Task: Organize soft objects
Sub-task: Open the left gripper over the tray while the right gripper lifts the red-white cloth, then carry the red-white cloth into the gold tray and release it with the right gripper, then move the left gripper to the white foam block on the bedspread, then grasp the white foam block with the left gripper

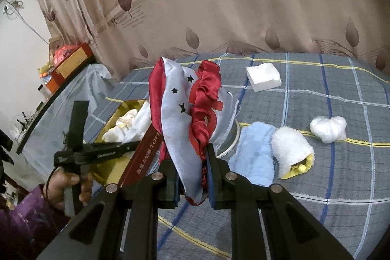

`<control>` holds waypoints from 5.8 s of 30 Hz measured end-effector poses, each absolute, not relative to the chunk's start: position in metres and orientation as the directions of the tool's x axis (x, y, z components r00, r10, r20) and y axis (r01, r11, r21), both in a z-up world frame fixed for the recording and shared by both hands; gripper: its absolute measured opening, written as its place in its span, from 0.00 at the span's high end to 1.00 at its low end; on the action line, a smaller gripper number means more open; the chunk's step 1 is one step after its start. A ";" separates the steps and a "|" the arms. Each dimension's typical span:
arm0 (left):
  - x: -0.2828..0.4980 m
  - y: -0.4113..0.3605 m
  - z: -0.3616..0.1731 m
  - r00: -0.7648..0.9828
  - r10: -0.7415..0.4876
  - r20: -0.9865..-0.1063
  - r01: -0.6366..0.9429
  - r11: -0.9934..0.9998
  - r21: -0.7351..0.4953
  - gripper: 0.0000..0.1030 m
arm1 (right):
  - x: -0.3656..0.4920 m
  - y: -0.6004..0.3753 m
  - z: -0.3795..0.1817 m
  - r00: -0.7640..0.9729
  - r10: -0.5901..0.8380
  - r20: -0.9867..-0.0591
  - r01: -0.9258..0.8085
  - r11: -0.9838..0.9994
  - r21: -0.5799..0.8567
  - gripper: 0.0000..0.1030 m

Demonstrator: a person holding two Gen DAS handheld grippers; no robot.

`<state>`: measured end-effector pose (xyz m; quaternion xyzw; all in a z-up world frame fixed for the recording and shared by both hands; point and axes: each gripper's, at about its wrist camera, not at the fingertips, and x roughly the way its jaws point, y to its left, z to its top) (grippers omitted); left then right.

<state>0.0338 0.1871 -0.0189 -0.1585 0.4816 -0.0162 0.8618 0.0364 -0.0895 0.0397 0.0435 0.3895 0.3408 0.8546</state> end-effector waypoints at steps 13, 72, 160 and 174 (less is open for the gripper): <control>0.029 0.182 -0.004 0.549 -0.063 -0.834 -0.157 0.972 -0.177 0.54 | 0.030 -0.085 0.037 0.439 0.632 -0.638 -0.567 0.746 0.349 0.85; -0.102 0.221 0.015 0.550 0.290 -0.783 -0.432 0.901 0.030 0.52 | 0.041 0.124 0.018 0.311 0.672 -0.672 -0.692 0.645 0.324 0.36; 0.341 -0.037 -0.041 0.232 -0.113 -0.966 0.783 0.612 0.116 0.05 | 0.044 -0.255 -0.045 0.679 0.461 -0.572 -0.212 0.868 0.449 0.04; 0.313 0.002 0.013 0.468 -0.197 -0.862 0.512 0.855 0.082 0.29 | 0.048 -0.258 -0.048 0.680 0.455 -0.575 -0.199 0.869 0.452 0.04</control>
